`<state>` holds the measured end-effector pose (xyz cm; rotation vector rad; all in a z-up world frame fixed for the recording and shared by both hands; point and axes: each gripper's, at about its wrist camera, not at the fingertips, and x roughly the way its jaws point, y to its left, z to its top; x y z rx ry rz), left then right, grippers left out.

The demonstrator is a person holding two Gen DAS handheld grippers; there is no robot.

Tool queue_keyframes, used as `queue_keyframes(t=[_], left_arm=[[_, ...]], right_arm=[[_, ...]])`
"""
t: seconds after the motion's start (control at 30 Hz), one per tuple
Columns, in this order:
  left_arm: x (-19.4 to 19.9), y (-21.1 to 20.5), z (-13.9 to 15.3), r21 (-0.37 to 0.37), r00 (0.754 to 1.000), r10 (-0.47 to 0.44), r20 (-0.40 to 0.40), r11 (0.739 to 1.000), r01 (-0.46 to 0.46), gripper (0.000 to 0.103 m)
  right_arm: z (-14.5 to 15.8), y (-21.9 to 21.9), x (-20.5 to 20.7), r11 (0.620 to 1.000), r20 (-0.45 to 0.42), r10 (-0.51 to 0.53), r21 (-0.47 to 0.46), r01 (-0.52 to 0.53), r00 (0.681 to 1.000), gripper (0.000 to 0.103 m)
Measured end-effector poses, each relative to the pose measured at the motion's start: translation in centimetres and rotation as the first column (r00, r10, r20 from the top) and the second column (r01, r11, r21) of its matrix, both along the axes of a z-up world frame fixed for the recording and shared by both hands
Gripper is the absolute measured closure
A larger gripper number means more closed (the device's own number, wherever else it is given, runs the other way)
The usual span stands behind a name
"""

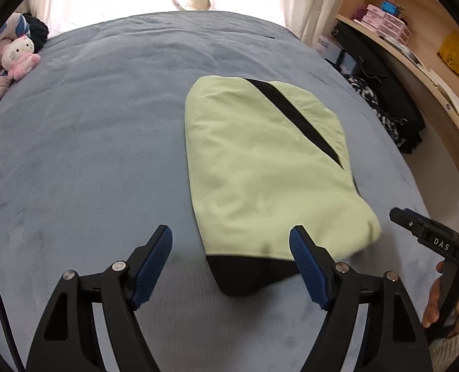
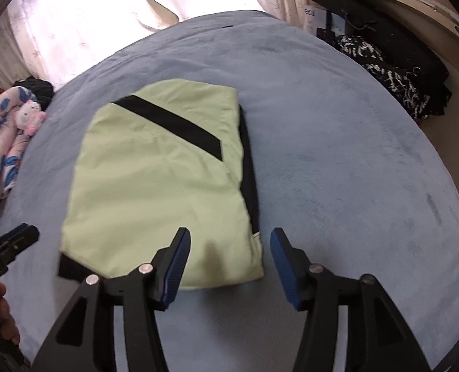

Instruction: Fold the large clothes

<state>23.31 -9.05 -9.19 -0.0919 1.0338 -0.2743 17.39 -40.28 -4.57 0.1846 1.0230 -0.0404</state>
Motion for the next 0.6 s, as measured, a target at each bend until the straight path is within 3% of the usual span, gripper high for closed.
queue_keyframes(t=[0.2,0.27,0.37,0.5,0.6], left_arm=[[-1.1,1.2,2.9,-0.021,1.0,-0.028,-0.008,0.999,0.028,0.026],[-0.8,1.5,3.4,-0.037,0.999,-0.045,-0.027,0.998,0.044,0.017],[-0.2,1.8,3.6,-0.07,0.997,-0.071,-0.03,0.995,0.068,0.016],[2.1,2.4,1.9,-0.2,0.99,-0.089,-0.112,0.978,0.065,0.015],[4.6,2.8,-1.2,-0.278,0.978,-0.1,-0.182,0.959,0.047,0.015]], right_arm=[[3.7,1.0,-0.9,0.996,0.033,0.085,0.008,-0.085,0.996,0.048],[4.4,1.1,-0.6,0.995,0.018,0.1,0.004,-0.1,0.995,0.047],[4.7,0.7,0.6,0.993,0.003,0.115,0.023,-0.115,0.993,0.042],[2.8,-1.5,3.5,0.987,-0.054,0.101,0.134,-0.093,0.993,0.029],[-0.5,-3.4,6.4,0.972,-0.129,0.101,0.225,-0.07,0.986,0.029]])
